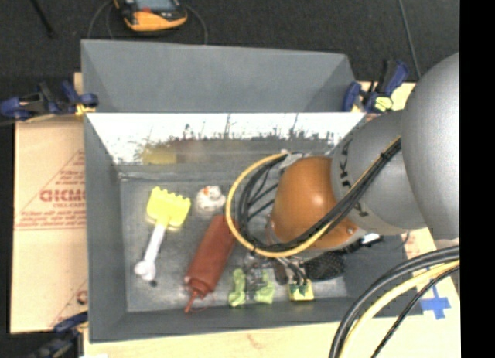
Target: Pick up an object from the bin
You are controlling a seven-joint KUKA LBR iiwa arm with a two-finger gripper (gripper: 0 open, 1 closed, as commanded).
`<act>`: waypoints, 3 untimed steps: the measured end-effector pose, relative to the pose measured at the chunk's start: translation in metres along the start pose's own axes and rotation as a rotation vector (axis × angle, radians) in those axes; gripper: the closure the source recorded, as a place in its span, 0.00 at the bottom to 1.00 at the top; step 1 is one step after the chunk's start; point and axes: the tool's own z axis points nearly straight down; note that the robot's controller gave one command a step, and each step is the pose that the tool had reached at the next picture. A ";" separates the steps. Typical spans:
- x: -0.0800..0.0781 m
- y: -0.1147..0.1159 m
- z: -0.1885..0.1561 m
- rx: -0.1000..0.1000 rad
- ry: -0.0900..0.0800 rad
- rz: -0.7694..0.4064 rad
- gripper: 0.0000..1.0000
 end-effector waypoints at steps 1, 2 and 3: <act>-0.007 0.005 -0.046 0.001 0.007 0.009 1.00; -0.008 0.019 -0.115 0.001 0.004 -0.009 1.00; -0.014 0.002 -0.156 0.001 -0.001 0.033 1.00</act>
Offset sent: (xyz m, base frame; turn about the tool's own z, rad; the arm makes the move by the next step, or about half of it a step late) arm 0.0065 0.0270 0.1488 -0.0149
